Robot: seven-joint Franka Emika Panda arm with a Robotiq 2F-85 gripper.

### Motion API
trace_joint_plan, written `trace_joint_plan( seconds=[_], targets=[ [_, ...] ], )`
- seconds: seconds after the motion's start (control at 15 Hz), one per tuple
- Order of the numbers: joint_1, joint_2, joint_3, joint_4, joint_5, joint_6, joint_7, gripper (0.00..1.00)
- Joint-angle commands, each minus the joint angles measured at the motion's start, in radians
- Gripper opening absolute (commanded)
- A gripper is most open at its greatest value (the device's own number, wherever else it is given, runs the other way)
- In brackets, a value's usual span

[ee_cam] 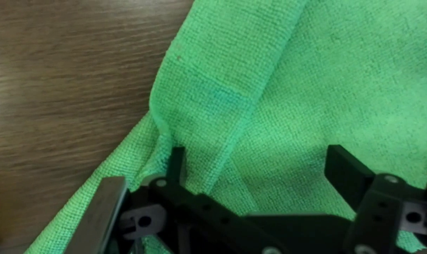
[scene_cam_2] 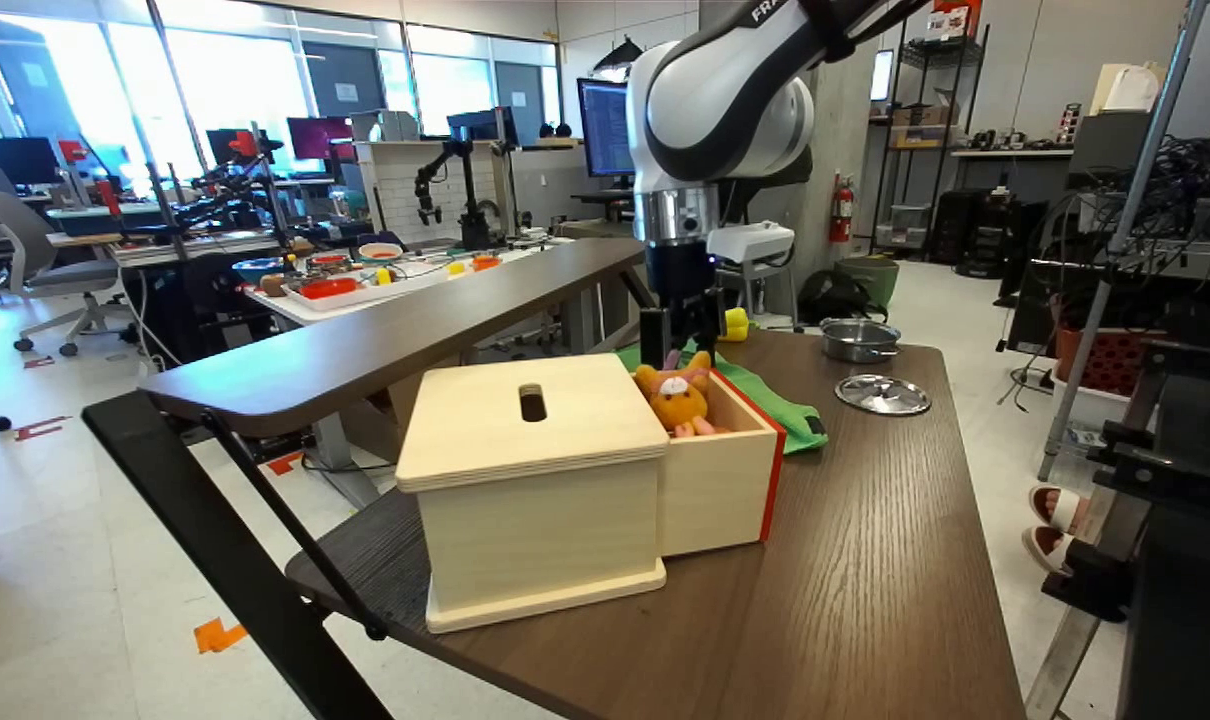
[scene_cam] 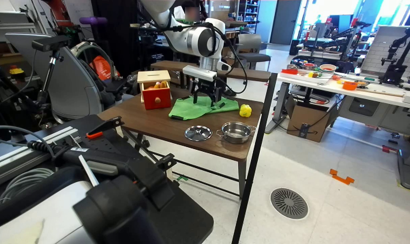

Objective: Move the green cloth

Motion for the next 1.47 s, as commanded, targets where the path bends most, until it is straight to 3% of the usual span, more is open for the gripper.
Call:
trace_joint_plan(
  seconds=[0.0, 0.73, 1.4],
  targets=[
    [0.028, 0.021, -0.003, 0.056, -0.023, -0.079, -0.024, 1.00],
    [0.055, 0.033, 0.001, 0.016, -0.039, -0.183, -0.022, 1.00],
    [0.104, -0.060, 0.003, -0.116, -0.051, -0.193, -0.014, 1.00]
  ],
)
